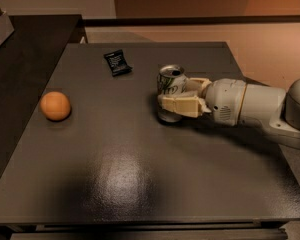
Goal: Place 7up can upright
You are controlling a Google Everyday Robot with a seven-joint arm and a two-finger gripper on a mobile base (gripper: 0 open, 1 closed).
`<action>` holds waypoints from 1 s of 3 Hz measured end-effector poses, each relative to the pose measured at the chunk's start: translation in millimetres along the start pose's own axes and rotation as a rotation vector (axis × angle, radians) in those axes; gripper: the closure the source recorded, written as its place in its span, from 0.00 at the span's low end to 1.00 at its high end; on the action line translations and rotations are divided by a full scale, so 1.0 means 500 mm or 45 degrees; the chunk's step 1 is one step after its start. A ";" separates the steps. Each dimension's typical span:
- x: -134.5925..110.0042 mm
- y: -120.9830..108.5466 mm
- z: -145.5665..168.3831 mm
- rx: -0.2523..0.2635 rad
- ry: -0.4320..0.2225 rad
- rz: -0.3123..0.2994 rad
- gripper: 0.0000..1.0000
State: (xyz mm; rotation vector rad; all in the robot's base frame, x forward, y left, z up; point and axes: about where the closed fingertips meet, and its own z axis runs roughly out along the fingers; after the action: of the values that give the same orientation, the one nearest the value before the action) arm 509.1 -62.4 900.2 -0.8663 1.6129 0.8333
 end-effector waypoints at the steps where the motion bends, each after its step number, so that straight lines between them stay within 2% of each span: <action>1: 0.022 -0.009 0.000 0.002 -0.030 -0.009 0.84; 2: 0.030 -0.008 -0.001 -0.005 -0.059 -0.053 0.61; 3: 0.028 -0.005 0.002 -0.010 -0.058 -0.059 0.37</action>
Offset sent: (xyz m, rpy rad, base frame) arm -0.0008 -0.0108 -0.0220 0.0276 -0.1103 0.0127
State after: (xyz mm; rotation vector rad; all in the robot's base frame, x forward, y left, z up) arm 509.7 -64.3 886.0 -0.8809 1.5455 0.8217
